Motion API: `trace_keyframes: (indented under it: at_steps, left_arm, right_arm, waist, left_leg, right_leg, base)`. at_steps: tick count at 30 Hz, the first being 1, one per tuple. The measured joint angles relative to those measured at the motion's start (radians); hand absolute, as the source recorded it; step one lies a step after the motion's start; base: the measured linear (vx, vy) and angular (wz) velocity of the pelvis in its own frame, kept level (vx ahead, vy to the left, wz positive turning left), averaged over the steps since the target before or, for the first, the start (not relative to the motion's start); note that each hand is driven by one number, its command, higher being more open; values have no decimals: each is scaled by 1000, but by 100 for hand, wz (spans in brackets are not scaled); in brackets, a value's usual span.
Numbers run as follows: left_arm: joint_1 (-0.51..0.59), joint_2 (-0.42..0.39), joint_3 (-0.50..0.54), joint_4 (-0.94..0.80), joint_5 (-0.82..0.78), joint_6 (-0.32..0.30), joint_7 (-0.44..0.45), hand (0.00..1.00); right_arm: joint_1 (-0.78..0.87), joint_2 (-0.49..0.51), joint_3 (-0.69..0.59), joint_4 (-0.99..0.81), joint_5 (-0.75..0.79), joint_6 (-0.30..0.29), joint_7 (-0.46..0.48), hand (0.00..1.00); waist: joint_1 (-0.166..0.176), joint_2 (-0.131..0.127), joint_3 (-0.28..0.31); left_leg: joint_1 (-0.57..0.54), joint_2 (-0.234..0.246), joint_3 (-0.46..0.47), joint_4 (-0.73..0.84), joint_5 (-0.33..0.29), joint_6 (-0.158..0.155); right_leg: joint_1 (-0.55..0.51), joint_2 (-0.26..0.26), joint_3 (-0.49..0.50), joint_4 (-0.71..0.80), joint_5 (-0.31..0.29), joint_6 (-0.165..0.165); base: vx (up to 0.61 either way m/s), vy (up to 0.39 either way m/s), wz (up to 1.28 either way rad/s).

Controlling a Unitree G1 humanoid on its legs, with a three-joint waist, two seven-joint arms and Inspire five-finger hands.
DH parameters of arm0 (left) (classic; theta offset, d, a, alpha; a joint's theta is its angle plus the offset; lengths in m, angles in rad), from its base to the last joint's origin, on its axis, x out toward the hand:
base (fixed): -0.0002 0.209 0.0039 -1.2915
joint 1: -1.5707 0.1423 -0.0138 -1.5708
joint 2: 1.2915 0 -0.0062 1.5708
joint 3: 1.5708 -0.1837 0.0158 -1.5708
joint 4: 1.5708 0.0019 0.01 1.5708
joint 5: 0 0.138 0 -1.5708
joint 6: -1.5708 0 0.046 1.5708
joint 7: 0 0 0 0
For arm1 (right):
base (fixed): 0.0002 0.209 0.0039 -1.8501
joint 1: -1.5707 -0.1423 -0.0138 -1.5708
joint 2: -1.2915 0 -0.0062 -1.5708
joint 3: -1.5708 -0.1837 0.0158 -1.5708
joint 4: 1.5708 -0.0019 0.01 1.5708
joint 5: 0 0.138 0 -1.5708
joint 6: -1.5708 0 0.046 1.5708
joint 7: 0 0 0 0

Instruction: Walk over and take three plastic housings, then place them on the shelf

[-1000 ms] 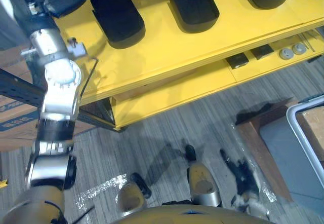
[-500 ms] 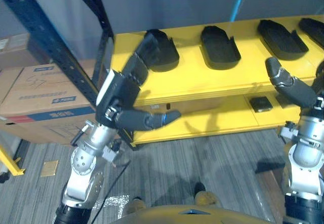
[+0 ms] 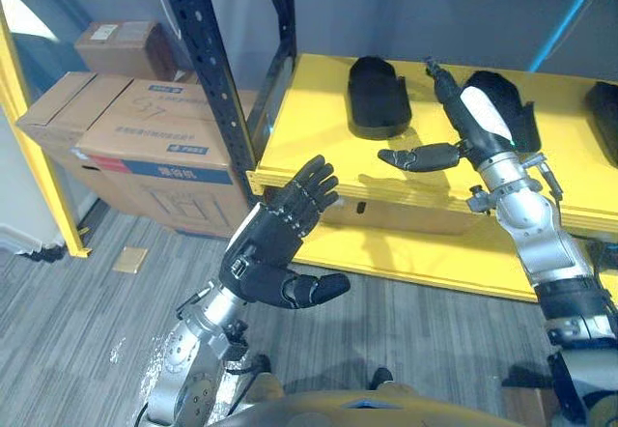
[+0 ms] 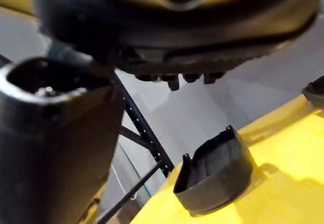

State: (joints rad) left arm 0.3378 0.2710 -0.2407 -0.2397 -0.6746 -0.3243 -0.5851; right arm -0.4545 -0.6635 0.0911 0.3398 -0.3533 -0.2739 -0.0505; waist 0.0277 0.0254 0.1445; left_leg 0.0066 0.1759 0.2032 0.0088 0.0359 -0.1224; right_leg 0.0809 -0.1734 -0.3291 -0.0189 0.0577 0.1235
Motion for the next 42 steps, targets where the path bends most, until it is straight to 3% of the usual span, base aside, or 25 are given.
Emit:
trace_keyframes:
  at_steps: [5, 12, 22, 30, 33, 38, 42]
  left_arm:
    - [11, -19, 22, 34, -36, -5, 79, 100]
    - [10, -29, 22, 53, -54, -6, 86, 100]
    - [11, -39, 25, 54, -73, -1, 81, 100]
    - [12, -39, 29, 54, -75, 2, 83, 100]
    - [11, -39, 30, 54, -97, 3, 79, 100]
    - [9, -51, 48, 54, -152, 8, 79, 100]
    - [7, -59, 54, 54, -152, 8, 80, 100]
  right_arm:
    - [-106, -33, 27, 65, -6, -20, -34, 100]
    - [-237, -48, 138, 205, -46, -33, -27, 100]
    - [-327, -65, 252, 296, -67, -88, 131, 100]
    - [-355, -80, 297, 369, -68, -42, 209, 100]
    - [-355, -80, 298, 381, -41, -33, 279, 100]
    - [-355, -80, 299, 382, -32, 21, 283, 100]
    - [-355, -80, 291, 388, -27, 28, 292, 100]
  waist:
    - [0, 1, 5]
    - [25, 8, 44]
    - [52, -4, 66]
    - [62, -10, 92]
    - [64, -12, 98]
    - [75, -12, 107]
    - [79, -13, 108]
  left_leg:
    - [-19, -10, -18, 1, 4, 7]
    - [-21, -9, -32, 4, 8, 8]
    - [-26, -11, -49, -11, 27, 12]
    - [1, -10, -46, -41, 41, 10]
    - [5, -10, -45, -50, 47, 11]
    - [14, -9, -38, -51, 48, 11]
    - [14, -9, -38, -54, 48, 11]
  right_leg:
    - [-10, -10, -14, 4, 1, 2]
    - [-5, -9, -24, 9, 0, 0]
    - [-3, -9, -46, 14, -1, 0]
    - [7, -8, -45, 17, -2, -1]
    - [7, -7, -44, 17, -2, -1]
    - [9, -6, -36, 18, -2, -1]
    - [9, -6, -37, 18, -2, -1]
  base:
    - [-7, 19, 9]
    - [-29, 5, 5]
    - [3, -1, 6]
    - [-7, -1, -1]
    - [-4, -2, -1]
    - [-1, -4, -4]
    - [0, 0, 0]
